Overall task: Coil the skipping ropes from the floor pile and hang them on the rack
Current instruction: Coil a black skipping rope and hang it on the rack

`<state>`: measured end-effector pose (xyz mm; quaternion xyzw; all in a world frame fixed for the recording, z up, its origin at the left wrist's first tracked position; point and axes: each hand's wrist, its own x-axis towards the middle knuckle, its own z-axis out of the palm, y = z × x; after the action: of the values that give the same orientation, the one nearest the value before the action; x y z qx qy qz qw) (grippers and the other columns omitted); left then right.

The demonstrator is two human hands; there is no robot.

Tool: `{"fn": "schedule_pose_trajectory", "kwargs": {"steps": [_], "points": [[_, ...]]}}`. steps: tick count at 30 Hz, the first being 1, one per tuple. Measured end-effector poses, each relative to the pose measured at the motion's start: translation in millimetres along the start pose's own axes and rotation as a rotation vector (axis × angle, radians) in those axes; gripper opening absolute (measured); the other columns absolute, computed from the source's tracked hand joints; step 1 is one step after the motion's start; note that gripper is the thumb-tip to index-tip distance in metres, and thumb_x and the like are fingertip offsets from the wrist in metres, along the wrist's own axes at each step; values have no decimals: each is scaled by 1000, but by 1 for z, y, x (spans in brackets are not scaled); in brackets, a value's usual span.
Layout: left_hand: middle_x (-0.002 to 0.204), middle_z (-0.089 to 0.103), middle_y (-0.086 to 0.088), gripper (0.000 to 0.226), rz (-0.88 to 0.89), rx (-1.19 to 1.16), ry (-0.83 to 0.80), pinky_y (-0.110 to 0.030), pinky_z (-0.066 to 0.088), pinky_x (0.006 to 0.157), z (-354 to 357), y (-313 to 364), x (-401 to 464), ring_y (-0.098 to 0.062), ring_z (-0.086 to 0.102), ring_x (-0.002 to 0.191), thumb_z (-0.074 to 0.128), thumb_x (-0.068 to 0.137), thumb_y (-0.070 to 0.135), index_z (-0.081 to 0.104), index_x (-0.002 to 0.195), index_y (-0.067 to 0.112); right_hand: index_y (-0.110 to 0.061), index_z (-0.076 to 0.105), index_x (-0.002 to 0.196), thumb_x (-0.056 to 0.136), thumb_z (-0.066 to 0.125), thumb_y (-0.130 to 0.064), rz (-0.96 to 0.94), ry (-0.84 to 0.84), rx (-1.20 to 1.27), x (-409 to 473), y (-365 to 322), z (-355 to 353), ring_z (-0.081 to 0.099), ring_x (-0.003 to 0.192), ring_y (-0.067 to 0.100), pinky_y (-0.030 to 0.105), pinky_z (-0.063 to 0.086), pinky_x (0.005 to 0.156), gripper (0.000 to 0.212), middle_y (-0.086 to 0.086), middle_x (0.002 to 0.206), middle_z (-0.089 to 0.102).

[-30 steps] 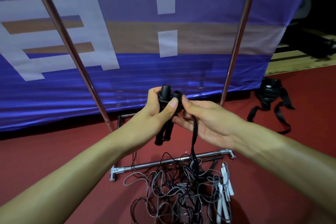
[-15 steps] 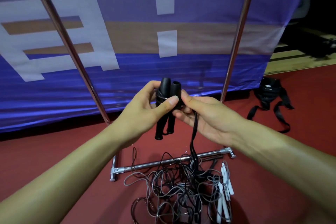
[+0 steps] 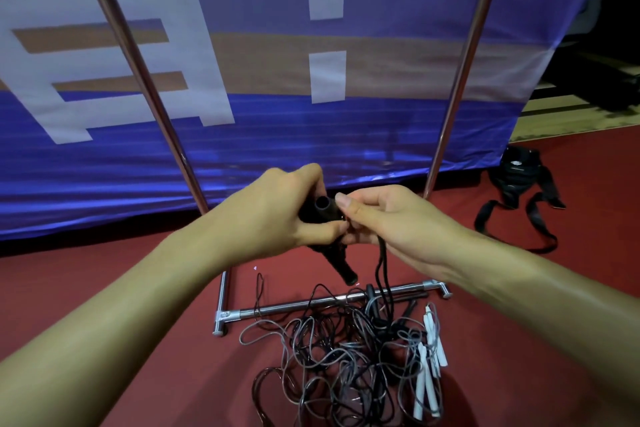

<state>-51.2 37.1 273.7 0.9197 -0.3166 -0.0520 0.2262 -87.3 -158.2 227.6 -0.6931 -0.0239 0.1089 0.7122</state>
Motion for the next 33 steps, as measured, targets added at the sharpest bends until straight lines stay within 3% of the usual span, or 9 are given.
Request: {"fn": "schedule_pose_trajectory", "kwargs": {"steps": [6, 8, 11, 13, 17, 21, 24, 26, 33], "points": [[66, 71, 1, 36, -12, -194, -55, -29, 53, 48, 15, -1, 0, -15, 67, 48, 65, 95, 41, 40, 110, 19, -3, 71, 115, 107, 47, -4, -54, 87, -143, 3, -3, 0, 57, 77, 11, 19, 49, 78, 26, 10, 83, 62], [80, 76, 0, 32, -22, -294, -36, -26, 57, 59, 17, -3, -1, -15, 73, 61, 61, 99, 39, 42, 118, 22, -2, 70, 116, 106, 47, -3, -57, 103, -104, 4, -8, -1, 57, 71, 7, 17, 51, 77, 25, 0, 76, 61], [108, 75, -10, 39, -130, -612, -53, -39, 64, 83, 21, -4, -2, -24, 78, 86, 59, 102, 28, 45, 138, 19, -2, 69, 113, 106, 51, -5, -96, 143, -75, 6, -13, -5, 65, 76, 7, 19, 53, 78, 20, -3, 76, 70], [123, 71, -15, 42, -178, -788, -67, -38, 63, 86, 22, -3, -3, -28, 75, 98, 57, 104, 18, 49, 144, 12, -4, 69, 112, 105, 55, -8, -98, 160, -80, 5, -15, -5, 68, 80, 7, 19, 53, 78, 17, -2, 79, 74], [125, 69, -21, 28, -190, -969, -29, -34, 63, 85, 26, 1, -3, -34, 71, 108, 53, 105, 10, 60, 132, 6, -19, 70, 111, 103, 61, -19, -127, 218, -291, 3, -20, -2, 68, 85, 3, 27, 50, 83, 12, -7, 84, 78], [125, 68, -23, 25, -218, -1106, 29, -33, 62, 86, 32, 6, 0, -33, 70, 112, 51, 106, 9, 63, 128, 3, -27, 69, 111, 101, 61, -25, -206, 300, -526, 2, -25, -1, 72, 90, 12, 42, 56, 94, 14, -15, 83, 77], [126, 68, -21, 25, -239, -1193, 96, -32, 62, 84, 33, 5, 5, -30, 71, 112, 52, 106, 8, 61, 128, 2, -27, 68, 115, 100, 61, -26, -271, 309, -688, 0, -28, -3, 67, 79, -1, 24, 53, 84, 16, -19, 79, 75], [121, 69, -21, 24, -257, -1274, 116, -32, 61, 83, 30, 3, 8, -25, 73, 105, 52, 105, 6, 61, 127, 0, -25, 69, 109, 101, 61, -27, -294, 283, -726, -1, -28, -5, 63, 68, -3, 21, 51, 74, 11, -17, 74, 73], [128, 66, -30, 36, -309, -1509, -115, -38, 61, 90, 17, 2, 5, -40, 68, 117, 48, 105, 13, 57, 131, -9, -25, 70, 95, 99, 65, -25, -349, 152, -654, -2, -23, -14, 72, 76, 14, 48, 58, 81, 7, -6, 81, 74]]}}
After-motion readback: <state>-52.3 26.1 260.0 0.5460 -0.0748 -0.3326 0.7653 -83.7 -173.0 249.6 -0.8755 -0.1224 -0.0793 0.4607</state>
